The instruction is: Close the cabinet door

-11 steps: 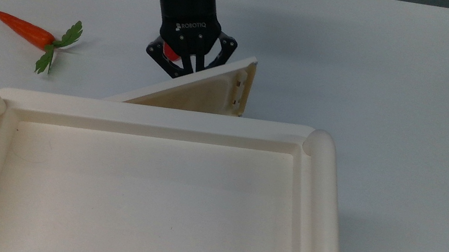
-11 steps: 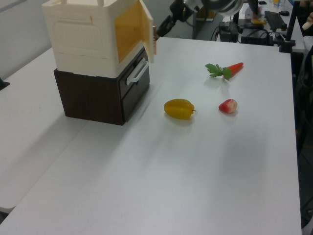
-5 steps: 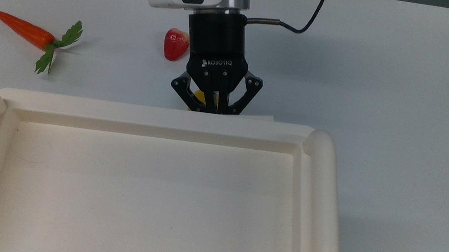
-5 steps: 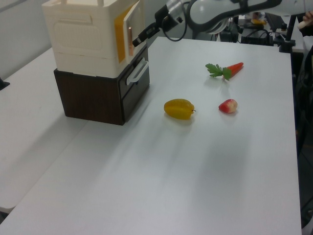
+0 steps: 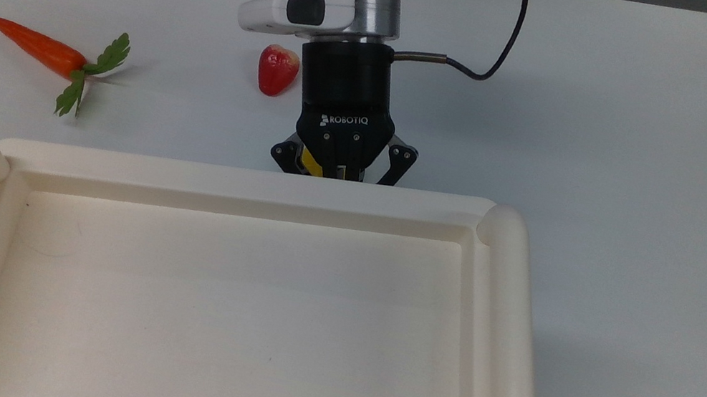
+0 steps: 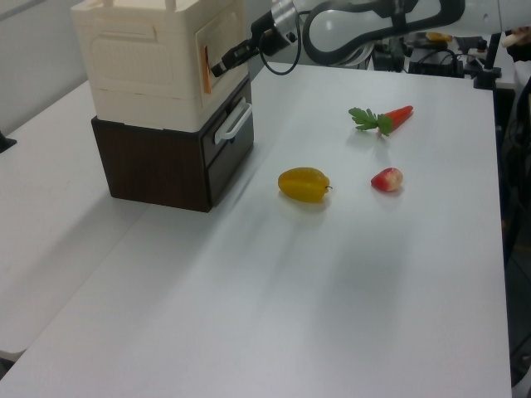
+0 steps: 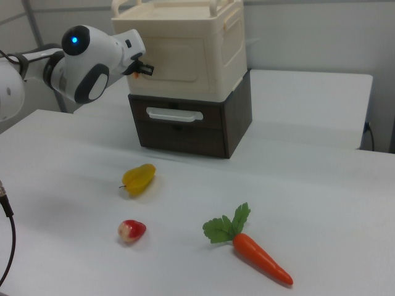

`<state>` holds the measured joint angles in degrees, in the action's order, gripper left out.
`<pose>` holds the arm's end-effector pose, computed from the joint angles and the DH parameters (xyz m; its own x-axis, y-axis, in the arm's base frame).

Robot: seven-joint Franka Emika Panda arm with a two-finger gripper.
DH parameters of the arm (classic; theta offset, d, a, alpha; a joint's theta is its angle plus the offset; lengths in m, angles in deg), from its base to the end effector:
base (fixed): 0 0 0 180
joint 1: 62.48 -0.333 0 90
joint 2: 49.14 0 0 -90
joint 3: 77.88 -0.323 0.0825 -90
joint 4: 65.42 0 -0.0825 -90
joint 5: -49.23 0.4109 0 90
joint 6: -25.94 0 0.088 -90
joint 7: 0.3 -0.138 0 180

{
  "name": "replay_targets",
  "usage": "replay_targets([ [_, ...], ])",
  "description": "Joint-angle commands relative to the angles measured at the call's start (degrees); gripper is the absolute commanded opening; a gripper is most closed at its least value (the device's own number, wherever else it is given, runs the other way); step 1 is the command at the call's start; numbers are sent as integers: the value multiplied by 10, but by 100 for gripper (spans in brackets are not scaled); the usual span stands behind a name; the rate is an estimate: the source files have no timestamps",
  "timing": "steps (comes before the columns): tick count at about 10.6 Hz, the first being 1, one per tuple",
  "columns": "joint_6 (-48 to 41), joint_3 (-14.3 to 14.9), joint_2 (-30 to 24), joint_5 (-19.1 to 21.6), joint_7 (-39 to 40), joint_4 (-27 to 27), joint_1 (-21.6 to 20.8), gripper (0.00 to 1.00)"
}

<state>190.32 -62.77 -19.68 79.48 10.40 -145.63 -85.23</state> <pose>0.7932 0.1321 0.5127 0.5722 -0.1212 0.8111 0.0995 -0.9715 -0.2153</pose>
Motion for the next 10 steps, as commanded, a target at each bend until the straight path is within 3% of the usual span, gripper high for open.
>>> replay_targets([
  [1, 18, -3, 17, -8, -25, 25, 2, 0],
  [3, 18, -3, 30, -10, -25, 42, 2, 0],
  [5, 16, -3, 16, -15, -19, 23, 3, 0],
  [8, -13, -3, -79, -20, -14, -71, 9, 0],
  [10, -130, -3, -135, -25, -3, -110, 24, 0],
])
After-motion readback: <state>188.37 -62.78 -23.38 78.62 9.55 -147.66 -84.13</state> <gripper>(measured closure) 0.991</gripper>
